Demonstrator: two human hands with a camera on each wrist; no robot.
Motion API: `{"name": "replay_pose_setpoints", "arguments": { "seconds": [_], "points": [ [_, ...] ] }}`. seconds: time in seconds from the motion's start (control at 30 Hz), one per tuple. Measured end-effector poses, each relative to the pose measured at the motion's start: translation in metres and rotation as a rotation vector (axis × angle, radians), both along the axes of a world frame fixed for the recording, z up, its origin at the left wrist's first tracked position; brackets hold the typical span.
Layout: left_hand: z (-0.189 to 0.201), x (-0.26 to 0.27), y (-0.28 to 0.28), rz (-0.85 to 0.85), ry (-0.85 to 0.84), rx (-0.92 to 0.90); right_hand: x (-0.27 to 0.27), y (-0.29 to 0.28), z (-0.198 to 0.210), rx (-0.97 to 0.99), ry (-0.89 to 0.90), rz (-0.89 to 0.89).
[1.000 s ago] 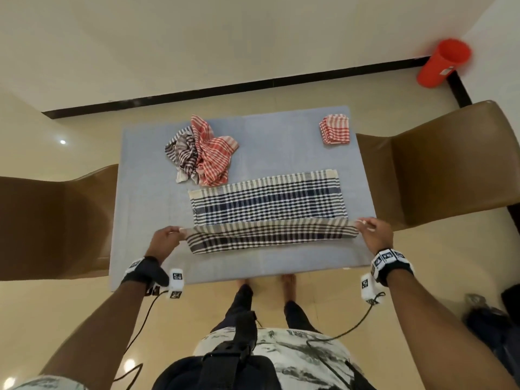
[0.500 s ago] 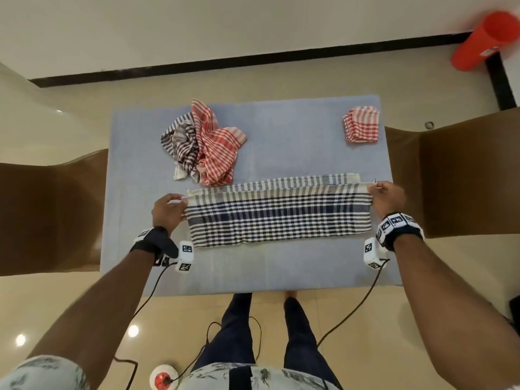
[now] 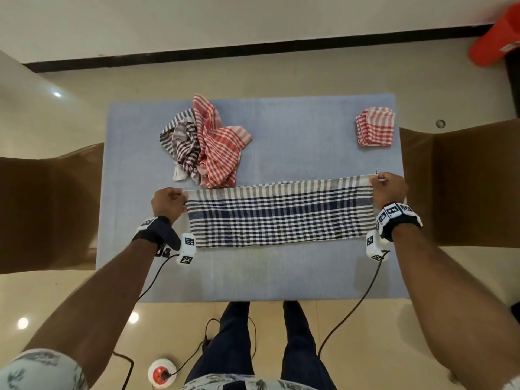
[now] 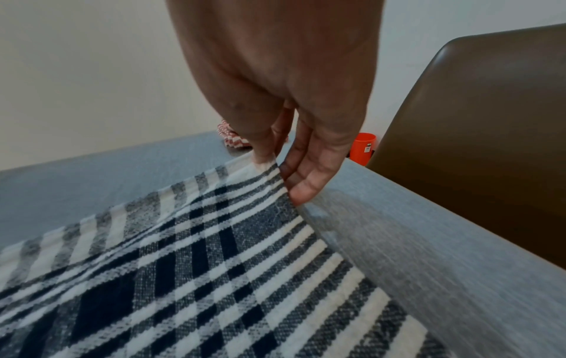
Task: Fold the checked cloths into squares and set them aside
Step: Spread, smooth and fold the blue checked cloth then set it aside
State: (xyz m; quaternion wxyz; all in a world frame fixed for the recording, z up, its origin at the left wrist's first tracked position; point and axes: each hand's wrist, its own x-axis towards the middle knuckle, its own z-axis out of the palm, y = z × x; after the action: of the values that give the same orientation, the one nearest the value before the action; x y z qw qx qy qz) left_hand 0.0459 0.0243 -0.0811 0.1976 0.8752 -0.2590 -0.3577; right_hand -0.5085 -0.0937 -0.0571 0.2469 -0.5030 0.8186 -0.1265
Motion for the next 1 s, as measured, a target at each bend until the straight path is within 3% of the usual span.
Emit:
{"name": "replay_pose_setpoints", "arguments": {
  "seconds": [0.13, 0.37, 0.5, 0.57, 0.63, 0.73, 0.8, 0.87, 1.0],
  "points": [
    [0.004, -0.008, -0.003, 0.001, -0.021, -0.006, 0.001, 0.003, -0.004, 0.022, 0.027, 0.007],
    [0.003, -0.011, -0.001, -0.024, -0.037, -0.032, 0.005, 0.007, -0.010, 0.035, -0.045, -0.173],
    [0.011, -0.023, 0.002, -0.126, -0.265, -0.043, 0.015, 0.010, -0.006, -0.026, -0.007, -0.194],
    [0.020, -0.045, 0.013, -0.234, -0.373, -0.146, 0.031, 0.028, -0.006, -0.131, 0.076, -0.032],
    [0.024, -0.073, 0.029, -0.419, -0.419, -0.255, 0.064, 0.058, -0.009, -0.209, 0.105, 0.251],
    [0.020, -0.132, 0.052, -0.725, -0.365, -0.289, 0.135, 0.115, -0.005, -0.174, -0.030, 0.678],
    [0.008, -0.170, 0.061, -0.927, -0.369, -0.366, 0.180, 0.146, -0.005, -0.105, -0.022, 0.873],
    [-0.009, -0.194, 0.065, -1.056, -0.398, -0.392, 0.207, 0.165, -0.022, -0.042, 0.055, 0.936],
    [-0.037, -0.198, 0.067, -1.014, -0.475, -0.298, 0.204, 0.167, -0.055, 0.019, 0.127, 0.900]
  ]
}}
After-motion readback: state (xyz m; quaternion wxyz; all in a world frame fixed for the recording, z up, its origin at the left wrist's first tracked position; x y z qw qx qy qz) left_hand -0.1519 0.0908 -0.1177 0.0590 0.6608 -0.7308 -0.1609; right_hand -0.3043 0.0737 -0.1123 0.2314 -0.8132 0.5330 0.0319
